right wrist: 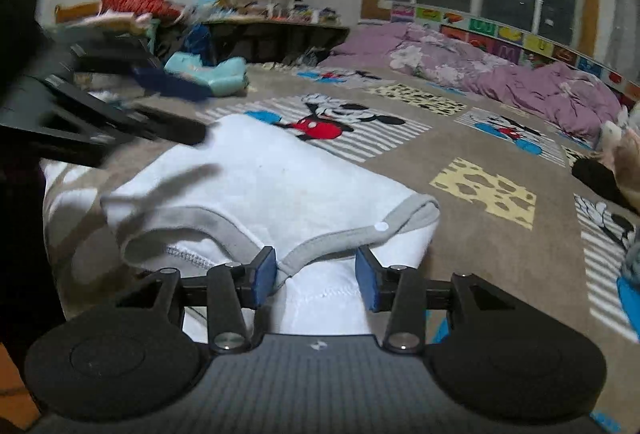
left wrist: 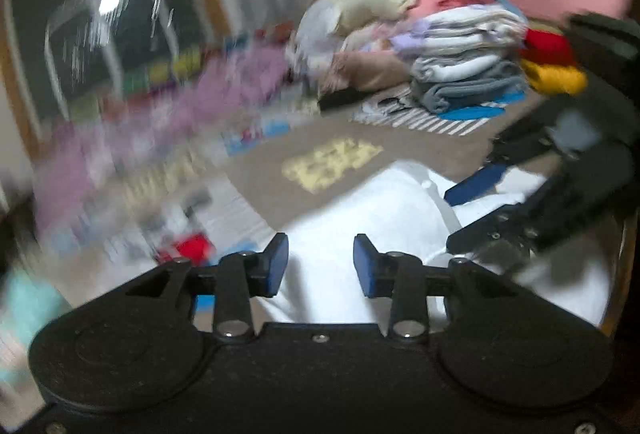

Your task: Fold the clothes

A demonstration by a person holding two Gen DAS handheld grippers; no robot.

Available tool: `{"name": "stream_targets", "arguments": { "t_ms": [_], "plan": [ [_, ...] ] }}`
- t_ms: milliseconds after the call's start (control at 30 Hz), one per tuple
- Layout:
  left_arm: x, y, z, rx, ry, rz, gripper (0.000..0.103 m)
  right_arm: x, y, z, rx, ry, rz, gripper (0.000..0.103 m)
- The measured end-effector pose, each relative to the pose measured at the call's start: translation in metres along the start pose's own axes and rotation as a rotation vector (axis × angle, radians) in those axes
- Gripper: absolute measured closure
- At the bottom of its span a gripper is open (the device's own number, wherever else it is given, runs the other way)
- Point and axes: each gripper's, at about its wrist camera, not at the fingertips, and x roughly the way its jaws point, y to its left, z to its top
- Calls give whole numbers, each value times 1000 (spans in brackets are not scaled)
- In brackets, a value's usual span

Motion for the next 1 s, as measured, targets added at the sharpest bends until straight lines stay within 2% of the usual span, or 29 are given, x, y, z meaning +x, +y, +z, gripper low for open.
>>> {"name": "stream_targets", "arguments": {
  "t_ms": [67, 167, 300, 400, 533, 633, 700, 833, 867, 933, 1000],
  "plan": [
    [19, -9, -13, -15, 52, 33, 70, 1, -1, -5, 15, -11, -2, 59],
    [24, -18, -19, -61, 36, 76, 70, 8, -2, -13, 53, -28, -9, 58],
    [17, -10, -16, -139, 16, 60, 70, 8, -3, -18, 102, -63, -22, 58],
    [-11, 8, -8, -260, -10, -5, 61, -5, -7, -17, 176, -113, -22, 56],
    [-42, 34, -13, -475, -3, -6, 60, -24, -26, -17, 346, -196, -66, 55],
    [-50, 50, -23, -680, 38, -43, 60, -28, -41, -19, 445, -204, -49, 55],
    [-53, 54, -28, -782, 62, -64, 60, -29, -47, -21, 504, -201, -34, 55],
    [-51, 50, -28, -864, 86, -105, 61, -28, -55, -24, 598, -167, -16, 56],
    [-48, 46, -28, -872, 100, -101, 61, -26, -56, -27, 622, -147, 4, 56],
    [-42, 39, -32, -923, 116, -113, 78, -21, -58, -32, 670, -102, 50, 66],
    [-35, 36, -44, -1076, 80, -189, 84, -22, -61, -36, 709, -109, 64, 72]
  ]
}}
